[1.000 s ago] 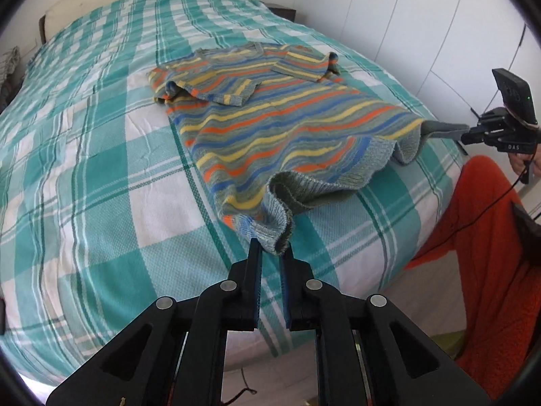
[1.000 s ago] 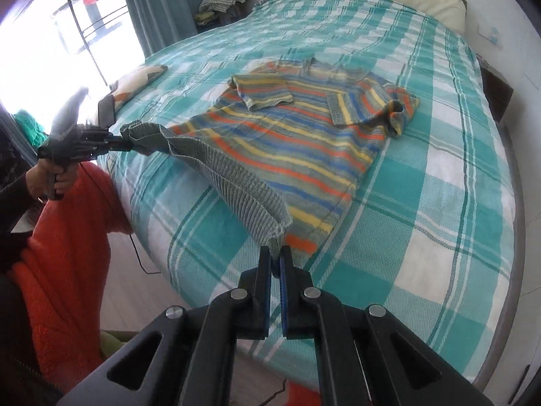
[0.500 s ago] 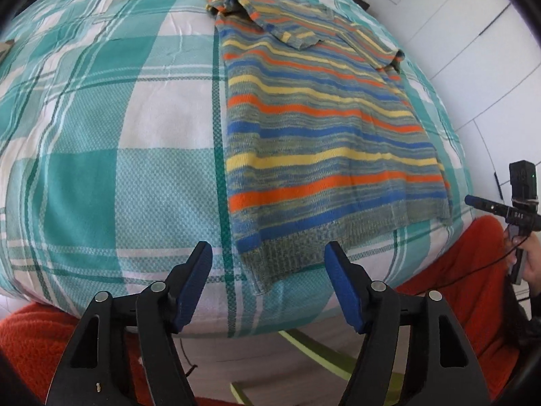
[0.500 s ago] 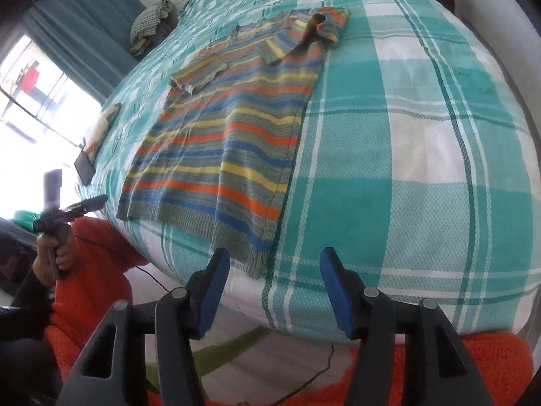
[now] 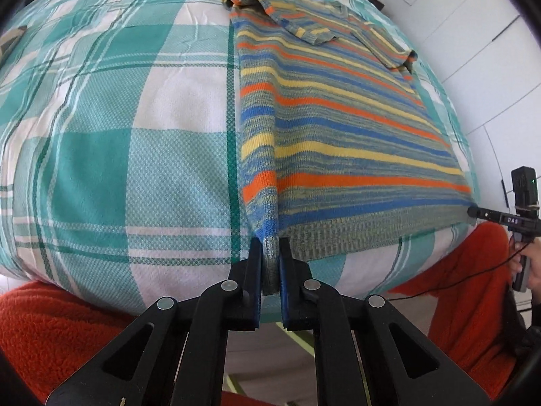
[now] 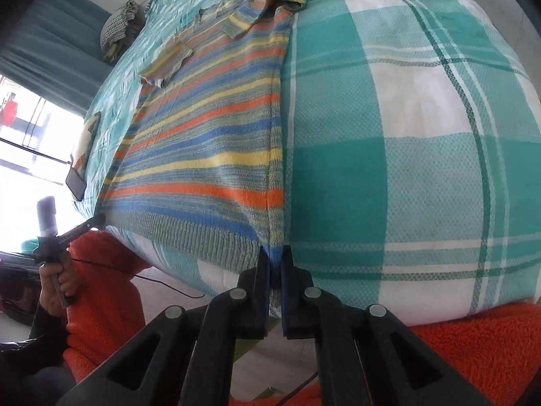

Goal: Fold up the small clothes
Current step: 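Hold the hem with both tools and pull it taut to straighten the sweater, then open both tools, releasing the hem, and press it flat on the bed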

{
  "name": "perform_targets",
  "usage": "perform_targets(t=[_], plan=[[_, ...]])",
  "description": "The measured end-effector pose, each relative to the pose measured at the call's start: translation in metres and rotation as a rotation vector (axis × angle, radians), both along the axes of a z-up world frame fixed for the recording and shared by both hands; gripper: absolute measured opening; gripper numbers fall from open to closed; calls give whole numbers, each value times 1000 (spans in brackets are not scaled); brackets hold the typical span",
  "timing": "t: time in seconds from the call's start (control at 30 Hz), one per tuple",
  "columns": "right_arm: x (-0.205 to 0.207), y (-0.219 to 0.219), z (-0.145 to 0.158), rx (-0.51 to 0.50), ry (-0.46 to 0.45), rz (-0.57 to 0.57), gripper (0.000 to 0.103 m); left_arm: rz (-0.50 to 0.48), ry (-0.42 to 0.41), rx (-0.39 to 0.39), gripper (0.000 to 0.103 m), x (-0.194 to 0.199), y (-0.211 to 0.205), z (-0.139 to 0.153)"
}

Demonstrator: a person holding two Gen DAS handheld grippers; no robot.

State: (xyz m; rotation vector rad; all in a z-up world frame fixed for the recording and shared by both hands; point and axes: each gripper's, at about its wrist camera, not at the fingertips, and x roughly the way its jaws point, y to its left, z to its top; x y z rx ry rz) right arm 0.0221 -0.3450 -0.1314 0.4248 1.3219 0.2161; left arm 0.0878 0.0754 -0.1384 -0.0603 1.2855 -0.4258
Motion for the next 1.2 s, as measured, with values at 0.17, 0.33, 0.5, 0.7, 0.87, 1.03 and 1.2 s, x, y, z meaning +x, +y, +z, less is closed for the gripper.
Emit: perform_targets(t=[0.17, 0.33, 0.5, 0.7, 0.87, 1.03, 1.2], plan=[[7, 12, -34, -82, 49, 16, 5, 68, 34, 35, 7, 5, -3, -20], [5, 11, -39, -75, 38, -25, 5, 84, 19, 47, 9, 1, -3, -20], [3, 11, -37, -85, 36, -27, 5, 95, 24, 64, 19, -1, 1, -19], [-2, 11, -29, -101, 46, -38, 21, 154, 38, 111, 29, -15, 17, -5], [-15, 2, 5, -216, -16, -62, 42, 223, -100, 135, 55, -29, 34, 42], [-12, 6, 57, -265, -196, -85, 43, 179, -266, 24, 86, -9, 4, 81], [14, 44, 70, -163, -348, -33, 57, 77, -254, 29, 86, 23, -50, 48]])
